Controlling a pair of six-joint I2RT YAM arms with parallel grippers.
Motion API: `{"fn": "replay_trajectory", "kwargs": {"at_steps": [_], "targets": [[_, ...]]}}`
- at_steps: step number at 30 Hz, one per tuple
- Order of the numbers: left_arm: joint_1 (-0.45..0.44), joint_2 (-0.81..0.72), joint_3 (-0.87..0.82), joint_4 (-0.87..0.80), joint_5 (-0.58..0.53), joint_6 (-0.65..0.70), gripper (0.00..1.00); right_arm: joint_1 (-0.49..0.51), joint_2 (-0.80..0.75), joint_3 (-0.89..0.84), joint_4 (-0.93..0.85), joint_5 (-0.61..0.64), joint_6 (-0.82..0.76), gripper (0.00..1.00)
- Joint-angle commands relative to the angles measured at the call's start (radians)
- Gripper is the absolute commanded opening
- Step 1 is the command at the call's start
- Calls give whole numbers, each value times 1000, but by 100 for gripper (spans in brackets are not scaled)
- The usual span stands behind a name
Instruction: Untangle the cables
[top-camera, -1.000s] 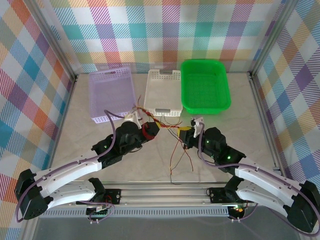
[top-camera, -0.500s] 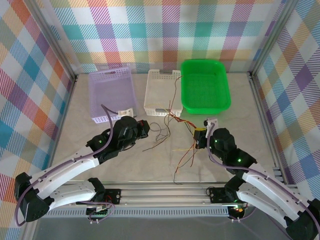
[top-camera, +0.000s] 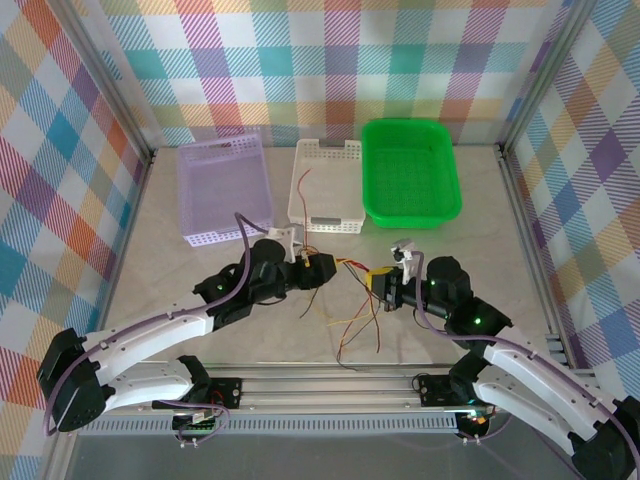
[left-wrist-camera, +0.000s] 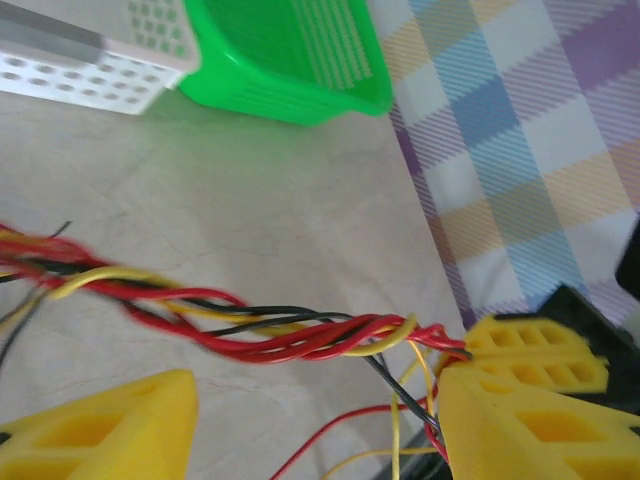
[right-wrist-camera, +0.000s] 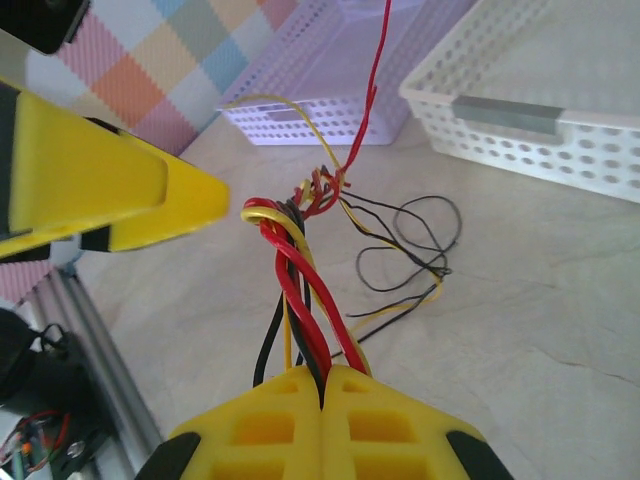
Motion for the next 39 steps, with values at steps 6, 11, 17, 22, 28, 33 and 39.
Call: {"fn": "replay_trajectory", "kwargs": {"at_steps": [6, 11, 17, 22, 28, 33, 39], "targets": [[-55, -1, -30, 66, 0, 20, 70, -17, 44, 74, 74, -192, 27, 0], [-54, -11, -42, -5, -30, 75, 67, -47, 56, 97, 58, -259, 46, 0], [-54, -99, -78, -139, -153, 156, 66, -109, 42, 120, 34, -339, 84, 0], [-54, -144, -114, -158, -181, 180, 67, -134, 80, 145, 36, -395, 128, 0], [-56, -158, -174, -98, -154, 150, 70, -140, 105, 164, 67, -453, 186, 0], [-68, -227, -270, 81, -93, 49, 73, -141, 126, 193, 14, -416, 206, 0], [-138, -232, -295, 256, -77, -24, 75, -139, 174, 210, 27, -438, 247, 0]]}}
